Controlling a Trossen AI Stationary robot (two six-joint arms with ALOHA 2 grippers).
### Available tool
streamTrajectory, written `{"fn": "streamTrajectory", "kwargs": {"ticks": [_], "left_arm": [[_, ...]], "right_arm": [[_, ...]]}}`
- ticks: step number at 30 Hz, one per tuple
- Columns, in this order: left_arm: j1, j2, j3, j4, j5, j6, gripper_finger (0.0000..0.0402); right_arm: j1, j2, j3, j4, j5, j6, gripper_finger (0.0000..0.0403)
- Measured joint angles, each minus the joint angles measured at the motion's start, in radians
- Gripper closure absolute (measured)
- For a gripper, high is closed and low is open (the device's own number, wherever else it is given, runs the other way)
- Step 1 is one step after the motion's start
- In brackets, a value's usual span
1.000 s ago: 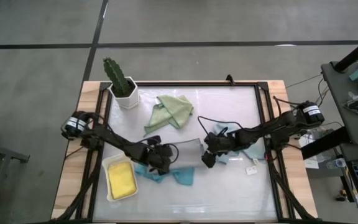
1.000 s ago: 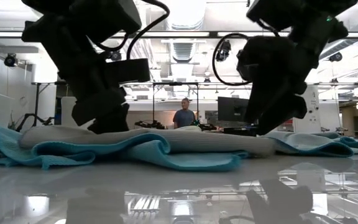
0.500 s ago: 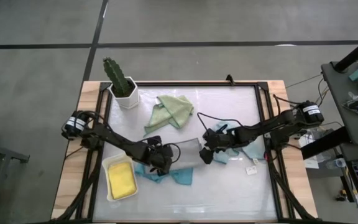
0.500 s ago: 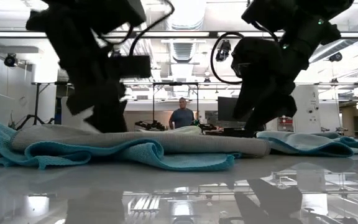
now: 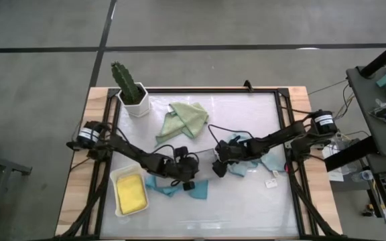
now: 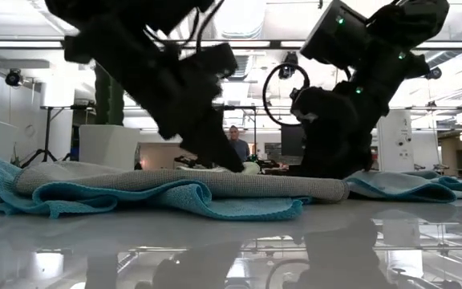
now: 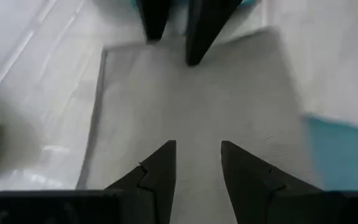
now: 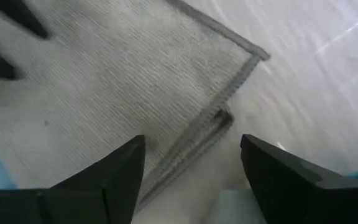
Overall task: Fold microfiber towels
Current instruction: Fold the gray microfiber towel
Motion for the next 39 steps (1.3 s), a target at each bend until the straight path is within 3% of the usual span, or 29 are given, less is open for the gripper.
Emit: {"fn": "streamTrajectory", "kwargs": {"ticks": [13, 20, 32, 39], "left_arm": [[0.02, 0.059, 0.0, 0.012, -0.003, -0.026, 0.0288], [0.02, 0.059, 0.0, 0.013, -0.003, -0.026, 0.0288], [0.02, 0.059, 0.003, 0.013, -0.003, -0.026, 0.0288], [0.014, 0.002, 0.005, -0.002, 0.025, 0.003, 0.0288]], "right_arm": [[0.0, 0.002, 0.0, 0.138, -0.085, -0.043, 0.0188], [-0.002, 0.01, 0.0, 0.153, -0.077, -0.043, 0.0247], [-0.002, 0.008, 0.0, 0.157, -0.076, -0.078, 0.0384], [-0.006, -0.027, 0.004, 0.07, -0.078, -0.088, 0.0394]]}}
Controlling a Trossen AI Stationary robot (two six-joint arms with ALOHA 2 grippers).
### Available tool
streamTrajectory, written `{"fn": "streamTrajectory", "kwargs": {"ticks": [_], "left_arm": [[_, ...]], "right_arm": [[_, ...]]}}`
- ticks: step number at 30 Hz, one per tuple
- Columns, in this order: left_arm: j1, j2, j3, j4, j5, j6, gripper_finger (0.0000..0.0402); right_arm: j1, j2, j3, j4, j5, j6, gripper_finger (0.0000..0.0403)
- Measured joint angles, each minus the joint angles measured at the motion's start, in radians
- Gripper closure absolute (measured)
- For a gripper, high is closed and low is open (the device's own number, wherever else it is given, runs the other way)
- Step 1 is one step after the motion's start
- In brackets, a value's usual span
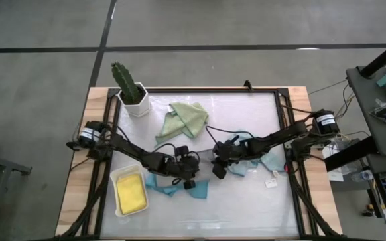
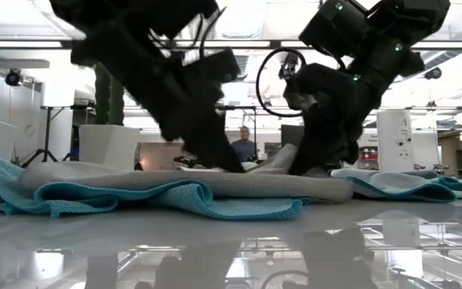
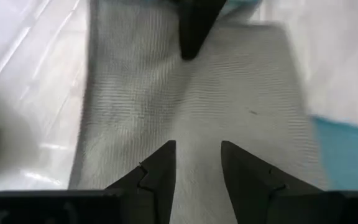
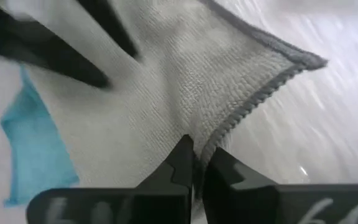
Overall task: Fold microfiber towels
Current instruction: Fold the gray microfiber towel
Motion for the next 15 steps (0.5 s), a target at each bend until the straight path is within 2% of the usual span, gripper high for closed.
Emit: {"fn": "streamTrajectory", "kwargs": {"ticks": [4, 10, 15], "left_arm": [[-0.014, -0.071, 0.0, -0.053, 0.006, 0.025, 0.0288], [-0.051, -0.173, 0.0, -0.216, 0.007, 0.022, 0.0288], [-0.101, -0.241, 0.0, -0.356, 0.015, -0.035, 0.0288]], "right_arm": [[-0.011, -0.046, 0.022, -0.139, 0.003, -0.02, 0.0394], [-0.035, -0.12, 0.084, -0.376, 0.011, -0.067, 0.0394], [-0.06, -0.136, 0.176, -0.588, 0.043, -0.101, 0.0394]]}}
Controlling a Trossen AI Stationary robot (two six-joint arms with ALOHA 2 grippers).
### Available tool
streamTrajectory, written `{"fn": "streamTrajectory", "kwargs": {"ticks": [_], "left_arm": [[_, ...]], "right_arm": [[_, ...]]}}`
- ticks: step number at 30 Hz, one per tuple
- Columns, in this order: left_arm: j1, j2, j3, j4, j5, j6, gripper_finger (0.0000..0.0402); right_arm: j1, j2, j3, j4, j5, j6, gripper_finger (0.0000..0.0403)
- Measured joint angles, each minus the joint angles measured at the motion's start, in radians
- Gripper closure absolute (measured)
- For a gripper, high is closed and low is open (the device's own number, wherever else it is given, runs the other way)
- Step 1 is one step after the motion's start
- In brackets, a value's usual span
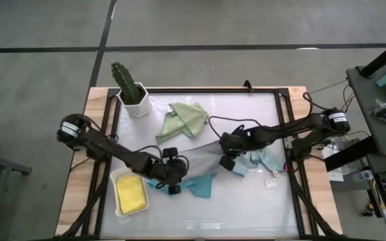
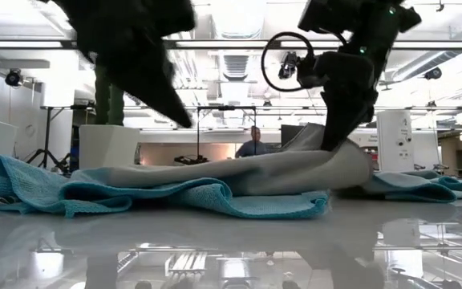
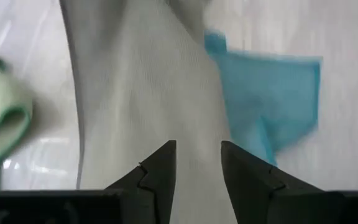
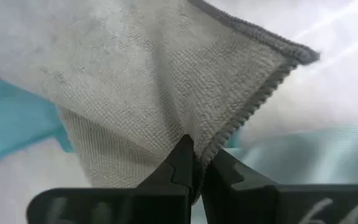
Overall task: Fold microfiber towels
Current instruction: Fold the gray microfiber towel
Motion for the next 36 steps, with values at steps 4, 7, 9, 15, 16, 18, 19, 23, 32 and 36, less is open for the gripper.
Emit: {"fn": "streamTrajectory", "kwargs": {"ticks": [4, 7, 9, 15, 16, 18, 19, 23, 32, 36], "left_arm": [[-0.041, -0.031, -0.001, -0.099, 0.007, -0.094, 0.0288], [-0.069, -0.033, -0.002, -0.111, 0.008, -0.142, 0.0288], [-0.085, -0.031, -0.002, -0.114, 0.008, -0.152, 0.0288], [-0.095, 0.02, -0.004, -0.11, 0.004, -0.155, 0.0288], [-0.095, 0.034, -0.005, -0.11, 0.0, -0.156, 0.0288], [-0.093, 0.063, -0.009, -0.112, -0.016, -0.156, 0.0288], [-0.089, 0.079, -0.01, -0.115, -0.017, -0.157, 0.0288], [-0.085, 0.116, -0.013, -0.186, -0.018, -0.216, 0.0288], [-0.089, 0.097, -0.014, -0.471, -0.009, -0.418, 0.0288], [-0.091, 0.088, -0.012, -0.468, -0.008, -0.414, 0.0288]], "right_arm": [[-0.002, 0.006, 0.037, -0.011, 0.003, -0.01, 0.0394], [-0.002, 0.009, 0.047, 0.001, 0.001, -0.02, 0.0394], [-0.002, 0.009, 0.053, -0.004, 0.001, -0.02, 0.0394], [-0.002, 0.022, 0.106, 0.037, -0.091, -0.018, 0.0394], [0.002, 0.03, 0.116, 0.04, -0.102, -0.018, 0.0394], [0.006, 0.045, 0.138, 0.048, -0.106, -0.019, 0.0394], [0.01, 0.058, 0.148, 0.048, -0.107, -0.019, 0.0394], [0.014, 0.112, 0.204, 0.047, -0.155, -0.035, 0.0394], [0.014, 0.164, 0.293, 0.0, -0.18, -0.086, 0.0394], [0.014, 0.164, 0.278, -0.01, -0.152, -0.087, 0.0394]]}}
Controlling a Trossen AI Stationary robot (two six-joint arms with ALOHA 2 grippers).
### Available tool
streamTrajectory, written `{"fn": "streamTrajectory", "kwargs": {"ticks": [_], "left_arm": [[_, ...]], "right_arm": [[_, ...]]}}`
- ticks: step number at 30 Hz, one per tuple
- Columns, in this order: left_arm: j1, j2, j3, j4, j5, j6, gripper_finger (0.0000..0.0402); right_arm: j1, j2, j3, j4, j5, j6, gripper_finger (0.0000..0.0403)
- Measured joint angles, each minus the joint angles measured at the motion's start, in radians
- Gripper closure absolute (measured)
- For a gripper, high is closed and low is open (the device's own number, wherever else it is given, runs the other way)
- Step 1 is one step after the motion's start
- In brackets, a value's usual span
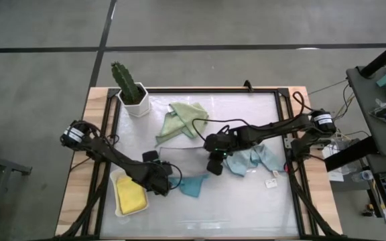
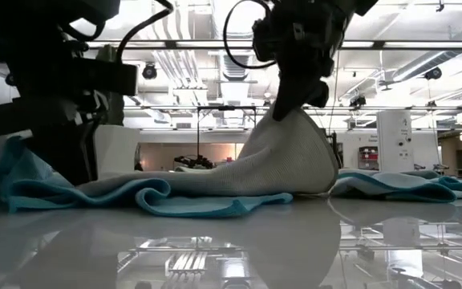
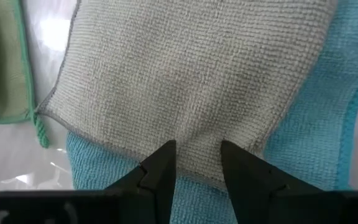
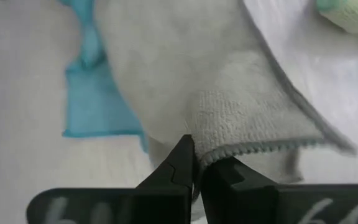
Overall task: Fold microfiber towels
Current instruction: Fold the gray microfiber towel
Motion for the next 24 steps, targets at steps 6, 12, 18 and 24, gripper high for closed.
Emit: {"fn": "streamTrajectory", "kwargs": {"ticks": [6, 12, 18, 24], "left_arm": [[0.0, -0.003, 0.012, 0.0, 0.0, 0.004, 0.0288], [0.0, -0.004, 0.058, 0.0, 0.001, 0.029, 0.0288], [0.0, -0.005, 0.107, 0.001, -0.002, 0.061, 0.0288], [0.004, -0.006, 0.077, 0.074, -0.151, 0.061, 0.0288]], "right_arm": [[-0.009, 0.001, -0.035, -0.022, 0.146, -0.001, 0.0372], [-0.035, 0.001, -0.062, -0.023, 0.154, -0.02, 0.0318], [-0.051, -0.009, -0.044, -0.084, 0.155, -0.052, 0.0262], [-0.035, -0.026, -0.049, -0.122, 0.156, -0.057, 0.0235]]}}
